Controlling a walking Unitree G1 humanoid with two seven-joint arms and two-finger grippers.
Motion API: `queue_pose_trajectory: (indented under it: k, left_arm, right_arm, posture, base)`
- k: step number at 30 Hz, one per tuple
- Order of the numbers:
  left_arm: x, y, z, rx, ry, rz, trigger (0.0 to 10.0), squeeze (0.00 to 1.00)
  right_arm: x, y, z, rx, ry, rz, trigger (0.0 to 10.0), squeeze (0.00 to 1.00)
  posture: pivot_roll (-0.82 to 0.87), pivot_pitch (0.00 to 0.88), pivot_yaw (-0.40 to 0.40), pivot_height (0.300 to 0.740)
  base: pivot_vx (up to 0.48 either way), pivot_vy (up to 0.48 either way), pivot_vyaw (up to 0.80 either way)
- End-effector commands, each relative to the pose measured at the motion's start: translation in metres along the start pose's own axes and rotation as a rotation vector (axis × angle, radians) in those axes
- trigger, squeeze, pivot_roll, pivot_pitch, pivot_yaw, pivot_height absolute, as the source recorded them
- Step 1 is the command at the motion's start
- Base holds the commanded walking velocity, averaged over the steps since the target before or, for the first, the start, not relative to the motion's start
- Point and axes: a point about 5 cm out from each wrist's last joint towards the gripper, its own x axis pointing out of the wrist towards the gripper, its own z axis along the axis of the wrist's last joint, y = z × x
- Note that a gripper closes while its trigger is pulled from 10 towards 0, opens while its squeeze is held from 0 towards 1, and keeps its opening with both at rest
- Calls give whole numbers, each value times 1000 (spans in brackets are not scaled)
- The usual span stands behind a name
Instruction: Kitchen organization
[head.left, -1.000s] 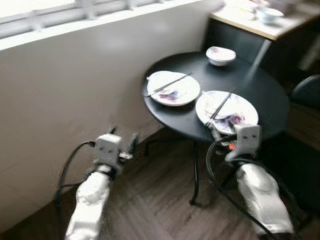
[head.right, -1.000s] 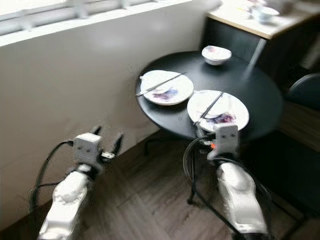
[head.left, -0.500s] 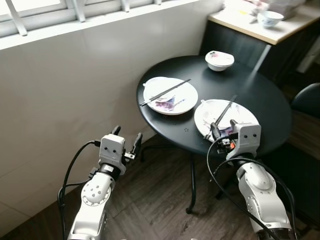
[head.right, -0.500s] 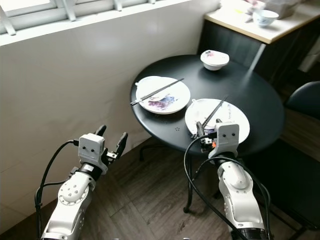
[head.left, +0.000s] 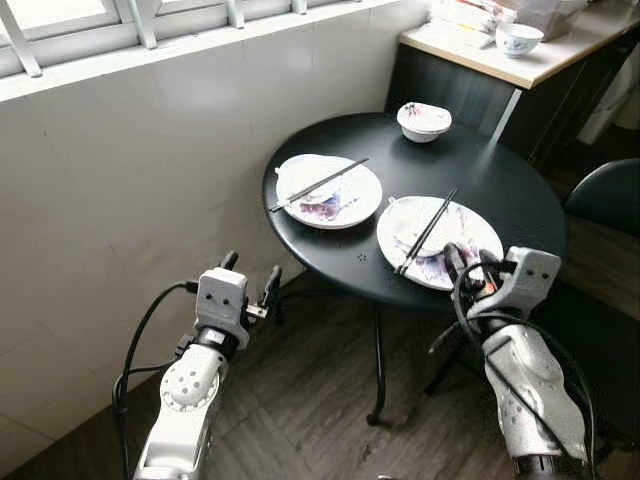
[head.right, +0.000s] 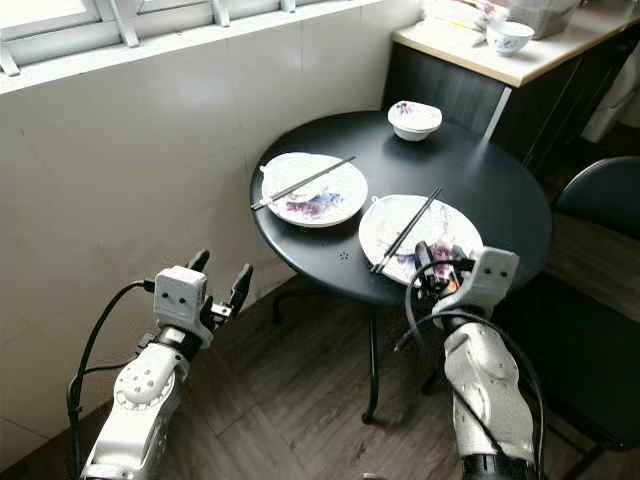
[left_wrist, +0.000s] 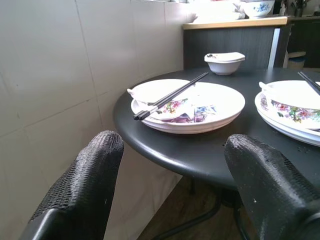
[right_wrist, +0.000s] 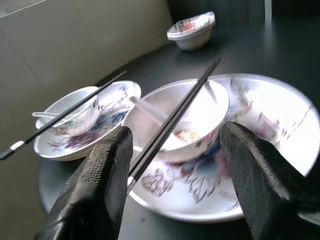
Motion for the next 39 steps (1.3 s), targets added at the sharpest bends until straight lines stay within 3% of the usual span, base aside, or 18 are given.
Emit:
queue_pose_trajectory:
  k: [1,7,9,11,39]
  left_arm:
    - [1,-3,1,-10,-5,-13,10000,0]
    - [2,-4,2,-8,-6,-16,10000,0]
    - [2,-4,2,-8,-6,-16,10000,0]
    - [2,-4,2,-7,-7,-16,10000,0]
    - [3,-7,1,-11,-9,-20,10000,0]
  right_arm:
    - [2,2,-1,64,27,20,10000,0]
    - [10,10,-5,253,115,89,10000,0]
    - [10,10,-5,253,115,89,10000,0]
    - [12,12,-7,314,148,92,10000,0]
    - [25,-1,-15,533,269,-5,10000,0]
  posture:
    - [-72,17,-52,740]
    - [-69,15,-53,740]
    - [-69,15,-53,740]
    - [-65,13,-55,740]
    - [-53,0,-66,740]
  base:
    - [0,0,0]
    - [0,0,0]
    - [0,0,0]
    - [0,0,0]
    - [0,0,0]
